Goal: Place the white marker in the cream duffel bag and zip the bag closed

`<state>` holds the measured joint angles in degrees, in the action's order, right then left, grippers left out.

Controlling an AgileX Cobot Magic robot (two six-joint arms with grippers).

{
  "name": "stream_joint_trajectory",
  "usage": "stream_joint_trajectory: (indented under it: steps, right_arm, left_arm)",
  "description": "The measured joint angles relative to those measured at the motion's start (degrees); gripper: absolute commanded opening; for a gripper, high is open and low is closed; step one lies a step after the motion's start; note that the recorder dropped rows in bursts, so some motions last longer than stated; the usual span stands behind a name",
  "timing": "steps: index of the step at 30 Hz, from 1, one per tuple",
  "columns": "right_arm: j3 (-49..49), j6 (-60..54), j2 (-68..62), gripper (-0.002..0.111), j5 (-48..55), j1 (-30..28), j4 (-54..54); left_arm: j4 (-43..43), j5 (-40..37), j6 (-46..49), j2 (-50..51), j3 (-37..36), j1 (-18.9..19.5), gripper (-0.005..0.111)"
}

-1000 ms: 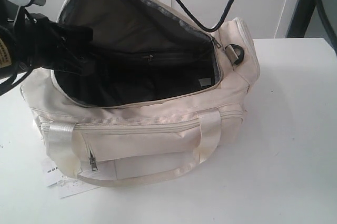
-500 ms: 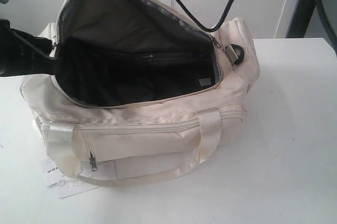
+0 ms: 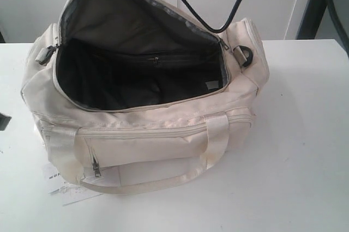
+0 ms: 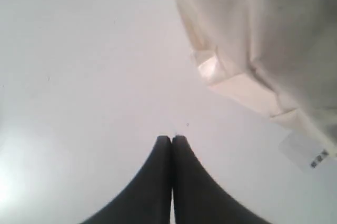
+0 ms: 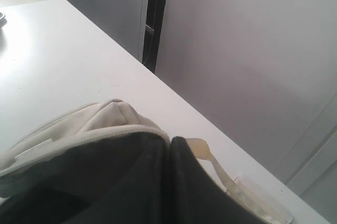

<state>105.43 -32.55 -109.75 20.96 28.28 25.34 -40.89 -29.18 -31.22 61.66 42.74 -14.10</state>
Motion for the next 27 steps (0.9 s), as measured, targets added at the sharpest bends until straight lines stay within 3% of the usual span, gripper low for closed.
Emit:
stream_joint_trajectory:
  steps: [4, 8, 20, 24, 27]
  right_arm:
    - [0.0, 0.0, 0.0, 0.000, 0.0, 0.0, 0.0]
    - [0.0, 0.0, 0.0, 0.000, 0.0, 0.0, 0.0]
    - [0.0, 0.0, 0.0, 0.000, 0.0, 0.0, 0.0]
    - [0.0, 0.0, 0.0, 0.000, 0.0, 0.0, 0.0]
    - [0.0, 0.0, 0.0, 0.000, 0.0, 0.0, 0.0]
  left_arm:
    - [6.9, -0.5, 3.9, 0.1, 0.0, 5.1, 0.000]
    - [20.8, 0.8, 13.1, 0.1, 0.0, 9.3, 0.000]
    - [56.1, 3.9, 35.5, -2.9, 0.0, 9.9, 0.000]
    - [59.3, 3.8, 36.8, -3.0, 1.6, 11.2, 0.000]
    - [60.5, 2.3, 36.2, 0.6, 7.6, 15.3, 0.000]
